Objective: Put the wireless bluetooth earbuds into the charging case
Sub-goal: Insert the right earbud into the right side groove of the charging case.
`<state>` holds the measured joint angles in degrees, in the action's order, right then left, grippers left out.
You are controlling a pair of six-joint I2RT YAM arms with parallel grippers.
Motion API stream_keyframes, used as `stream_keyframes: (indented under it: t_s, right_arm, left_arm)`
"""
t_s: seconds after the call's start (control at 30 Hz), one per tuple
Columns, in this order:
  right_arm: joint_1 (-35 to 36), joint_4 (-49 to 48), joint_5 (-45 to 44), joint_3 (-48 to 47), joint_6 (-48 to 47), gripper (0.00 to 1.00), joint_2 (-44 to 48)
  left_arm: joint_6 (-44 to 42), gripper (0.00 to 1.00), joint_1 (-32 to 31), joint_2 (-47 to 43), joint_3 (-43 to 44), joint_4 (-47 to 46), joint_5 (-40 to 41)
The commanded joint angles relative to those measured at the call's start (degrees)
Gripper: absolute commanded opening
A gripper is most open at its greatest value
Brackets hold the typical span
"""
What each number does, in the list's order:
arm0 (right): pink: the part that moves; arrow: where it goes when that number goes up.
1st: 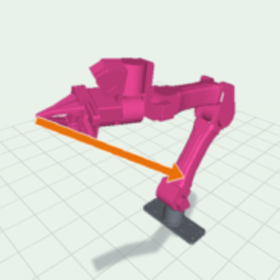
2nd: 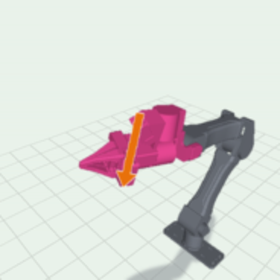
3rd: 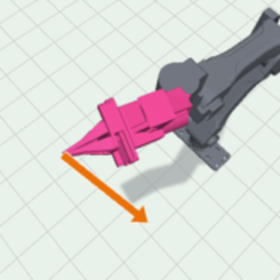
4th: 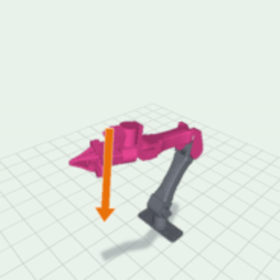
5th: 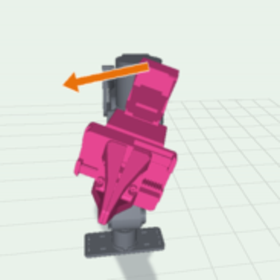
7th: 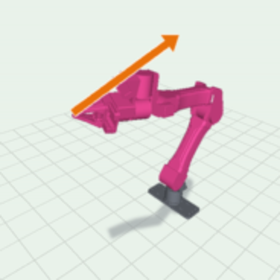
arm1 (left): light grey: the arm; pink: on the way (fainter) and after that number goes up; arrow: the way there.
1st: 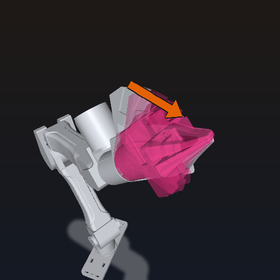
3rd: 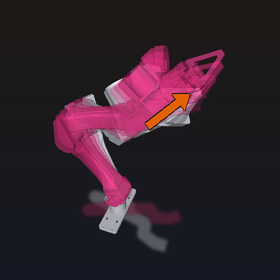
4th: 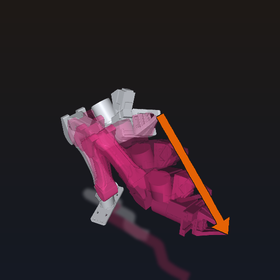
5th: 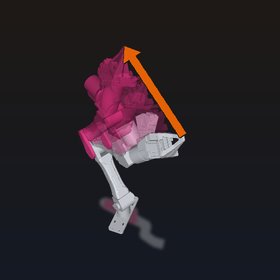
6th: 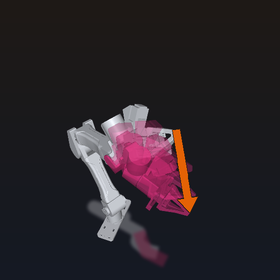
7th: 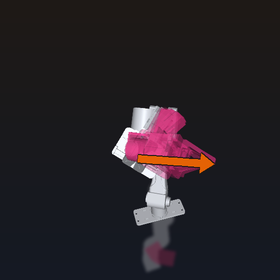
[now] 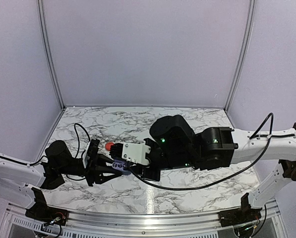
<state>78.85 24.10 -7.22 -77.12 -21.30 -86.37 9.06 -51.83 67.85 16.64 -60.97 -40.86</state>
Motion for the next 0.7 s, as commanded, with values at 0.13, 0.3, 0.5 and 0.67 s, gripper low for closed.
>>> stream_keyframes:
  t_s: [0.13,0.3,0.5,0.67]
  right_arm:
    - [0.76,0.14,0.85,-3.42,0.55,0.45,0.66]
    - [0.78,-3.07,1.14,-2.28,3.29,0.56,3.36]
    - [-1.98,-7.74,0.04,2.13,11.28,0.8,9.79]
    - [-8.96,-10.87,9.96,7.95,20.43,0.98,13.6]
  left_arm:
    - [0.08,0.0,0.07,0.24,0.36,-5.19,-0.19]
    - [0.01,0.0,0.1,-0.37,0.15,-5.2,0.28]
    - [-0.29,0.0,0.13,-1.16,-0.13,-5.21,1.31]
    - [-0.47,0.0,0.13,-1.92,0.1,-5.15,1.43]
